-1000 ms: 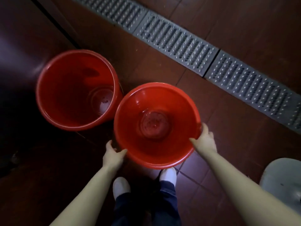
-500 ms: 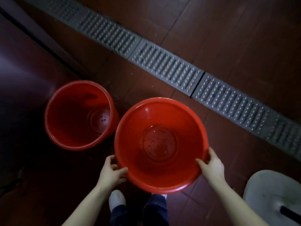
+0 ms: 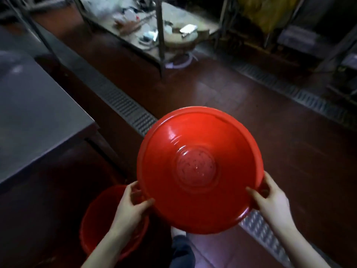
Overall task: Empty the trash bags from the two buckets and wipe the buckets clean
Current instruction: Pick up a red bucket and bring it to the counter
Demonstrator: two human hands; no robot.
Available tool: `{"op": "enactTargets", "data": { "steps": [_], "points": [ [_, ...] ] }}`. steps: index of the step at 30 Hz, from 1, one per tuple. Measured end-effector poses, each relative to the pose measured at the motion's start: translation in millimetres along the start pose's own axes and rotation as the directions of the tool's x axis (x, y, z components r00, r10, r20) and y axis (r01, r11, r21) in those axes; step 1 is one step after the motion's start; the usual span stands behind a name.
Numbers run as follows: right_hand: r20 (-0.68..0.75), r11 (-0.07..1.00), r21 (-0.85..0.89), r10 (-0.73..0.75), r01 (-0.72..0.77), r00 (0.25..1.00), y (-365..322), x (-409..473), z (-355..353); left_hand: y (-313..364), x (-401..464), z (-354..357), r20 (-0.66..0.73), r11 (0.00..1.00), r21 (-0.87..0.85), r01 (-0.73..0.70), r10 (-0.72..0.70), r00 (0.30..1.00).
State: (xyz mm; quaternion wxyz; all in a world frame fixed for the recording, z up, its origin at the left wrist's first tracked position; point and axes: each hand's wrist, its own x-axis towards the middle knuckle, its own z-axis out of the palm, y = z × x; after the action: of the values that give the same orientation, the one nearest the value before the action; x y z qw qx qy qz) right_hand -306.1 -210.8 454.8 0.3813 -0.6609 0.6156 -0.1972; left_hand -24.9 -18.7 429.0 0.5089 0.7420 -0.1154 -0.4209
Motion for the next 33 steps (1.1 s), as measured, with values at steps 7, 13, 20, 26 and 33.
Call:
{"op": "enactTargets", "data": {
  "steps": [7,13,20,26,33],
  "points": [
    [0.036,0.954,0.175,-0.255,0.245,0.966,-196.9,140.1,1.9,175.3,87.6,-47.9,-0.113,0.968,-0.174,-0.184,0.166,0.980],
    [0.181,0.855,0.312,-0.482,0.414,0.858,-379.0,216.9,41.2,284.8,131.4,-116.1,-0.359,0.899,-0.267,-0.348,0.242,0.901],
    [0.344,0.719,0.412,-0.691,0.559,0.636,-563.2,292.2,170.0,350.4,185.4,-217.0,-0.642,0.811,-0.293,-0.506,0.224,0.733],
    [0.542,0.664,0.556,-0.745,0.500,0.389,-713.0,310.0,306.5,371.2,217.0,-296.1,-0.848,0.787,-0.270,-0.555,0.079,0.524],
    [0.747,0.696,0.572,-0.661,0.434,0.075,-813.7,281.4,451.0,376.0,225.3,-352.6,-0.944,0.735,-0.309,-0.604,-0.158,0.291]
  ]
}}
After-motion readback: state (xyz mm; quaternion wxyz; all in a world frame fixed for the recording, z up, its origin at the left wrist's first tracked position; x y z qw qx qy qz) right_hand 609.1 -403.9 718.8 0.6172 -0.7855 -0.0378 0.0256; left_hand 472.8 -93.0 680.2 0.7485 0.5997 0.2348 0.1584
